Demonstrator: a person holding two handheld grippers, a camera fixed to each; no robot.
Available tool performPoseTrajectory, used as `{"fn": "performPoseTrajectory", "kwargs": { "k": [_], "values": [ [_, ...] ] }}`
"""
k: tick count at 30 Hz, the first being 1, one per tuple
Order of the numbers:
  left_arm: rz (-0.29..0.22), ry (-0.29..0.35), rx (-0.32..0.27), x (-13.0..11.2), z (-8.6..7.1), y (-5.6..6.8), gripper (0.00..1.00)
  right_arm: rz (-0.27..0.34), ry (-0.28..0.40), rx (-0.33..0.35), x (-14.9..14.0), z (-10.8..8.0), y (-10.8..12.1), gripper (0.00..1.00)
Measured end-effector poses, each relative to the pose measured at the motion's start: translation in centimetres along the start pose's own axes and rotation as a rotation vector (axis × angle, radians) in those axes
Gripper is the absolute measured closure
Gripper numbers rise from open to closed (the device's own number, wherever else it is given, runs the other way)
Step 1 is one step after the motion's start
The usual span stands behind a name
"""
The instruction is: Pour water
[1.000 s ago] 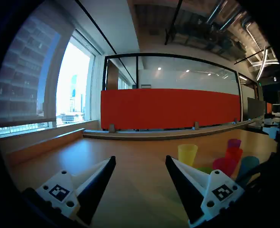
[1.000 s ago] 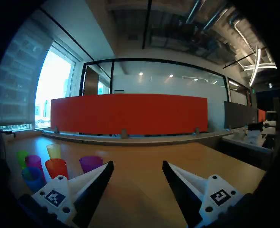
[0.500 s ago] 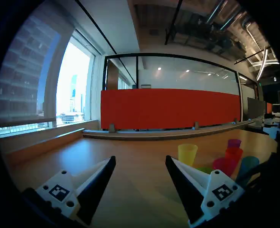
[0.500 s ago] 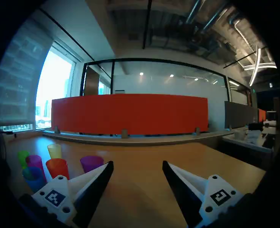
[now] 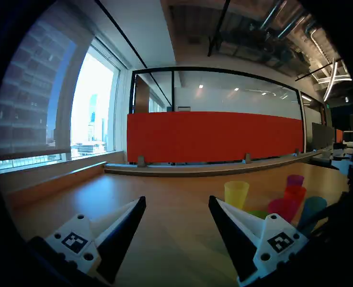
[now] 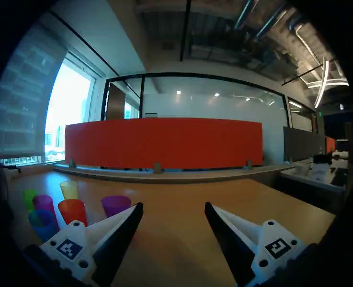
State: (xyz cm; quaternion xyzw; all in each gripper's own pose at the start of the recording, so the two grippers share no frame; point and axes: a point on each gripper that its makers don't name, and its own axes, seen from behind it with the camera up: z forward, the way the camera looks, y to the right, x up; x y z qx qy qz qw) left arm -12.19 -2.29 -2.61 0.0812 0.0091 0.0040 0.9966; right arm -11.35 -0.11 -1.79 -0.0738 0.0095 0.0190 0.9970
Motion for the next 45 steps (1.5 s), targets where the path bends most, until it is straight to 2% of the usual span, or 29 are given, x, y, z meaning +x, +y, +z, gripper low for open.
{"fn": "performPoseTrajectory", "kwargs": {
  "k": [27,30,33,36,45],
  "values": [
    [0.001,0.0,-0.001,0.0,-0.1,-0.2,0.02,0.0,0.0,0.0,0.0,0.0,0.0,0.0],
    [0.002,-0.001,-0.011,0.0,-0.3,-0.1,0.02,0.0,0.0,0.0,-0.1,0.0,0.0,0.0],
    [0.0,-0.001,-0.058,0.0,0.1,0.8,0.02,0.0,0.0,0.0,-0.1,0.0,-0.1,0.0],
    [-0.001,0.002,-0.097,0.1,0.4,1.2,0.03,0.001,0.0,0.0,-0.1,0.0,-0.1,0.0],
    [0.0,0.001,-0.096,0.0,0.4,1.2,0.02,0.0,0.0,0.0,0.1,0.0,-0.1,0.0]
  ]
}}
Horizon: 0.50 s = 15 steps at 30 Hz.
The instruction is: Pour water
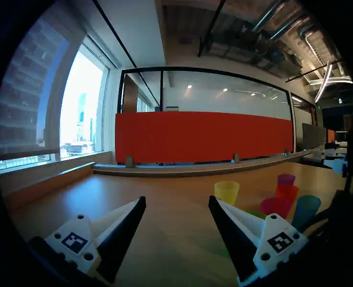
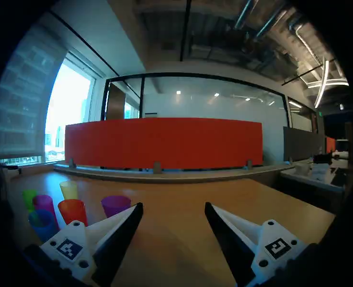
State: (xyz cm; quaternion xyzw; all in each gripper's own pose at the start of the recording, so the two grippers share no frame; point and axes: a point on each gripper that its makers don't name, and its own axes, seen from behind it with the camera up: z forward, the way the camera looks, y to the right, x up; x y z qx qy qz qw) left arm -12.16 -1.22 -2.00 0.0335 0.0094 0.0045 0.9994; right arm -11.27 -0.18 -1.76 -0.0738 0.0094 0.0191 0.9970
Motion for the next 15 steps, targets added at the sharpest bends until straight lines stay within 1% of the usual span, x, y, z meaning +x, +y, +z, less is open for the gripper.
{"fn": "performPoseTrajectory", "kwargs": {
  "k": [15],
  "values": [
    [-0.001,0.0,0.005,0.11,0.07,-0.05,0.02,0.001,0.0,0.0,-0.07,-0.02,-0.02,0.0]
  ]
}}
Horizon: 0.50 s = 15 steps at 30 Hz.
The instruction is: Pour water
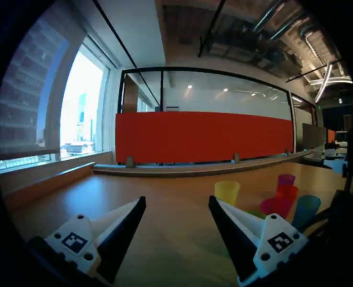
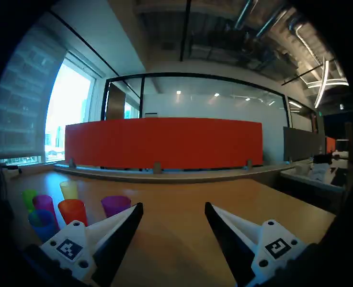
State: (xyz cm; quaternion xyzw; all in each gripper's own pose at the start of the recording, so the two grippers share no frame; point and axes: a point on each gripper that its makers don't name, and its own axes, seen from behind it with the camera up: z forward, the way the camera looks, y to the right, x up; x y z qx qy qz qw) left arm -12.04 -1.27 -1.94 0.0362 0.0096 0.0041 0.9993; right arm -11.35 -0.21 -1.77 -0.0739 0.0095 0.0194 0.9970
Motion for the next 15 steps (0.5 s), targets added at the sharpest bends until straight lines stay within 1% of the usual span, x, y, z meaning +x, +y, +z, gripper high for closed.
{"fn": "performPoseTrajectory", "kwargs": {
  "k": [7,15],
  "values": [
    [0.0,0.0,0.027,-0.03,-0.12,-0.34,0.02,0.0,0.0,0.0,0.0,0.03,0.04,0.0],
    [0.001,0.0,0.031,0.0,-0.25,-0.36,0.03,-0.001,0.0,0.0,0.0,0.01,0.01,0.0]
  ]
}}
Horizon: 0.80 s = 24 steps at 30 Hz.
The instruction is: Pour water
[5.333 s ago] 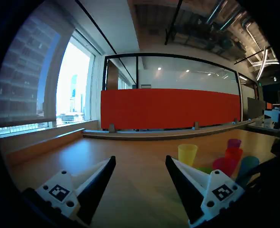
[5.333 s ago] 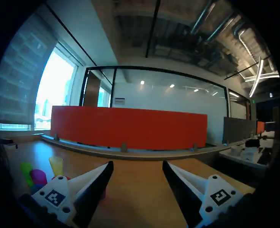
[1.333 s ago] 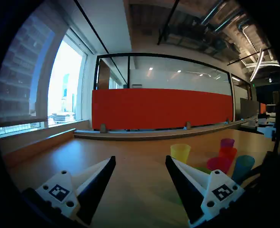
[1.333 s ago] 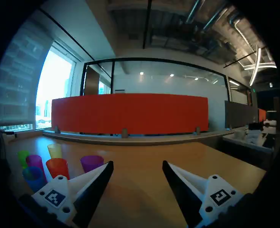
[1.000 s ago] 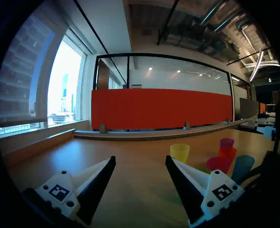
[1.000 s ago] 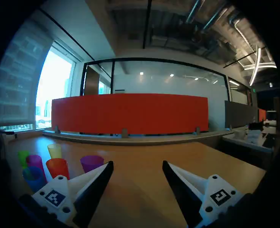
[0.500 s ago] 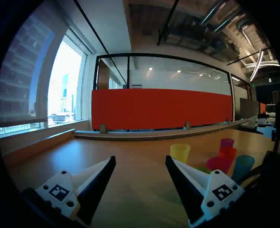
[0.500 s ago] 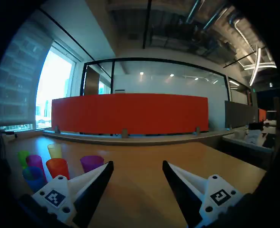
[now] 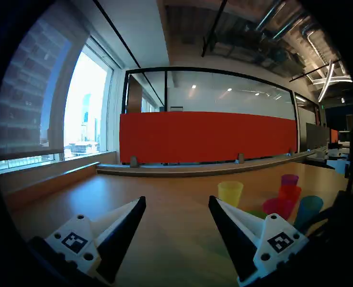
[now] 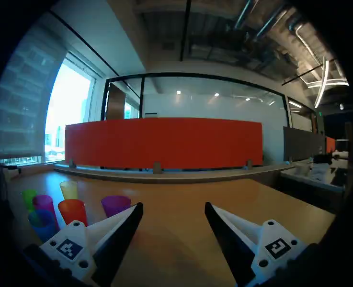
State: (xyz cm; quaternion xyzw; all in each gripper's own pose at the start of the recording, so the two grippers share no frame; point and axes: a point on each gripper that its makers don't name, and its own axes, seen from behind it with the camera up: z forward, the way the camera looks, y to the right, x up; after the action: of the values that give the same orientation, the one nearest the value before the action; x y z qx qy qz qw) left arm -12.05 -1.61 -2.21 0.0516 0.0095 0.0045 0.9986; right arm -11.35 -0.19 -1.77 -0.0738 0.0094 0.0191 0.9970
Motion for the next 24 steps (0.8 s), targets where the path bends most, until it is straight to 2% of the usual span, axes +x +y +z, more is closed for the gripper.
{"fn": "performPoseTrajectory", "kwargs": {
  "k": [24],
  "values": [
    [0.0,-0.001,0.011,0.04,-0.39,0.33,0.03,0.0,0.0,0.0,0.03,-0.05,-0.03,0.0]
  ]
}}
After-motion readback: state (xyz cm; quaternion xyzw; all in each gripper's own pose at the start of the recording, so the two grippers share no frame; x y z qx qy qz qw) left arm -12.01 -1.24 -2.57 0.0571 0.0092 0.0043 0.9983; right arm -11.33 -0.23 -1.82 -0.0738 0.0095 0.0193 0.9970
